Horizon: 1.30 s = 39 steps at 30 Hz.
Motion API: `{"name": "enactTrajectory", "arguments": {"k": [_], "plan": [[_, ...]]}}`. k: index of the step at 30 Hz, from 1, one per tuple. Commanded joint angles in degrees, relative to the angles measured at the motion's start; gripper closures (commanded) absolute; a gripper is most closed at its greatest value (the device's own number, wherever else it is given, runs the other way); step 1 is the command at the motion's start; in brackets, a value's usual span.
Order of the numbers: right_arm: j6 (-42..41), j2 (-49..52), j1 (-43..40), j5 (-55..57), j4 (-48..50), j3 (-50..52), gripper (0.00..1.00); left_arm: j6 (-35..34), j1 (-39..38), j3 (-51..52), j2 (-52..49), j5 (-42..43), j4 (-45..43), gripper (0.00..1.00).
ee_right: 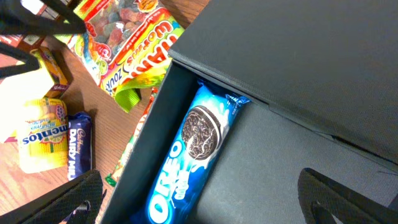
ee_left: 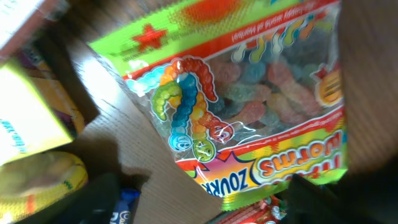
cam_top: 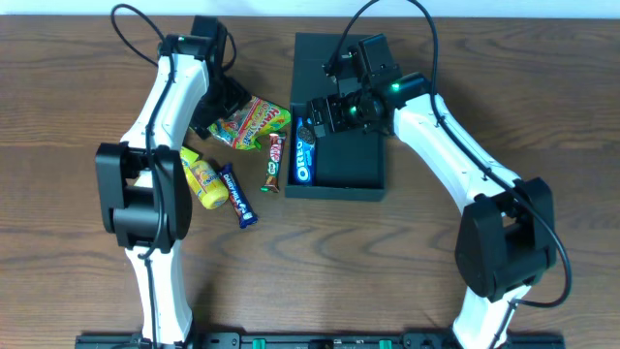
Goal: Pack container
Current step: 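Lift the gummy worm bag with the left gripper toward the box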
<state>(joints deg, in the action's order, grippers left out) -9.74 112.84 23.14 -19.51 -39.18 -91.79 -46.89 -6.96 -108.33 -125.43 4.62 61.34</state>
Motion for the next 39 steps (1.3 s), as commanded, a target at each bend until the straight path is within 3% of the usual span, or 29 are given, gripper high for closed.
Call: {"name": "enactTrajectory", "arguments": {"k": [1,8,14,20,37,39], "plan": [[1.1,-1.4,-0.3,0.0,0.0,-1.2,0.01,-2.2,0.3,0.7,-0.3,-2.3,0.4,0.03],[1.2,-1.4,-0.3,0.0,0.0,-1.2,0.01,-2.2,1.1,3.9,-0.9,-2.1,-0.5,0.05],[1.2,-1.4,-0.3,0.0,0.1,-1.2,0.01,-2.0,2.9,8.8,-0.9,1.2,-6.3,0.05],[1.2,-1.4,-0.3,0.0,0.0,-1.2,0.01,-2.1,2.9,9.8,-1.2,1.0,-12.3,0.05],[1.2,-1.4,-0.3,0.0,-0.1,-1.2,0.01,-2.4,2.9,9.9,-6.5,4.4,-16.1,0.05],[1.2,-1.4,-0.3,0.0,-0.1,-1.2,0.01,-2.4,2.9,9.9,-7.0,4.4,-16.8,0.01]]}}
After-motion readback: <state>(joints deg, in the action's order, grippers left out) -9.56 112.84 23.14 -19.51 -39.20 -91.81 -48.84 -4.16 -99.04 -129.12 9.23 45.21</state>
